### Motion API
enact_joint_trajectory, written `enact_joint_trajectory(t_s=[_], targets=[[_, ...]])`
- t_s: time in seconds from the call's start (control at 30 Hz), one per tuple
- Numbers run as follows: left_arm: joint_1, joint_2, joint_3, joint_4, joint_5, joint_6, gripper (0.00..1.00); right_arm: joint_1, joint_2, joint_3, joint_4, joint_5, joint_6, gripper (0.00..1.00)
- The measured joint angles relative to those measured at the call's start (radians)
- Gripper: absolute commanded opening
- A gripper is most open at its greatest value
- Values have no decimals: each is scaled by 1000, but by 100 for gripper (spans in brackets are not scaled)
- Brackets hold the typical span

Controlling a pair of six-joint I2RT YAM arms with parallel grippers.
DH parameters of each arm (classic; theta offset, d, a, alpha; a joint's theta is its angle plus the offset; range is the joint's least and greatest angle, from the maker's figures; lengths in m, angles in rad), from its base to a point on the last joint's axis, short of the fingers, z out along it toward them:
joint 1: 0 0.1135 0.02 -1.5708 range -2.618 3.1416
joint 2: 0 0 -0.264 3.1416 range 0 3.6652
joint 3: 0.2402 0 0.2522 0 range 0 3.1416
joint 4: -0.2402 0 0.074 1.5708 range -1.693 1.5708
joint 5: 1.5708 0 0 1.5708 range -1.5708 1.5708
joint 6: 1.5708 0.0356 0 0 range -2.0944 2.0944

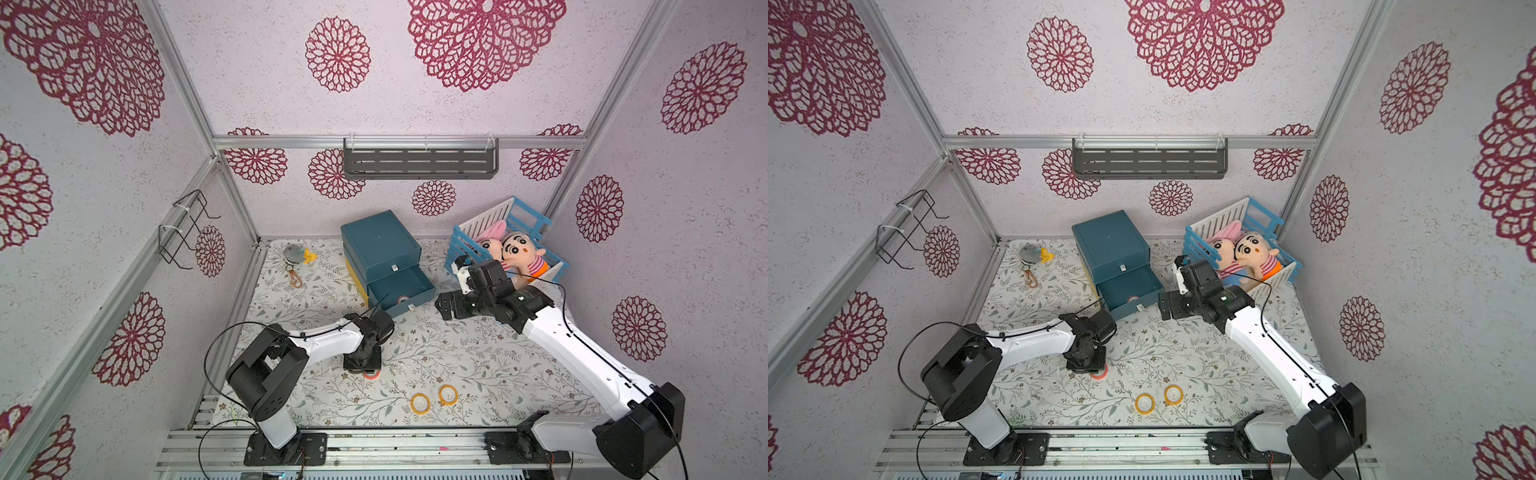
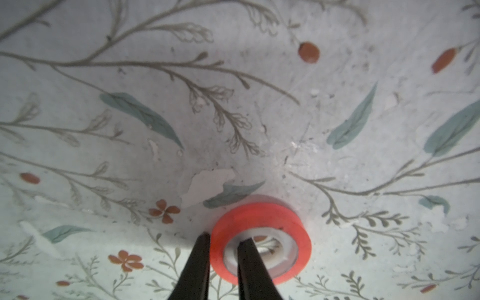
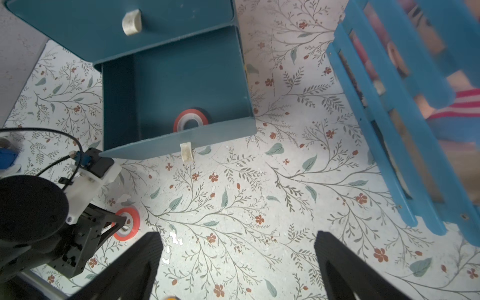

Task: Place the transparent tape into the drawer according to color
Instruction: Pick up the tape at the center of the board, then place the tape in the drawer.

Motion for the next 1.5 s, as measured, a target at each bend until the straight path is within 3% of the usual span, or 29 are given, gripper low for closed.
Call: enact_joint_trajectory(t_s=[0.2,0.8,1.0,1.5], targets=[[1,0,0,0,1,0,0,-6,-1,-36,19,-27,10,99],[0,-29,-15,-5,6,-9,0,-33,-14,-40,58,-77,14,99],[2,-104,-8,-57,0,-19,0,-35,-15,-60,72,-87,14,99],[48,-256,202,-164,-69,-29,0,-48,-44,-74,77,-96,15,99]])
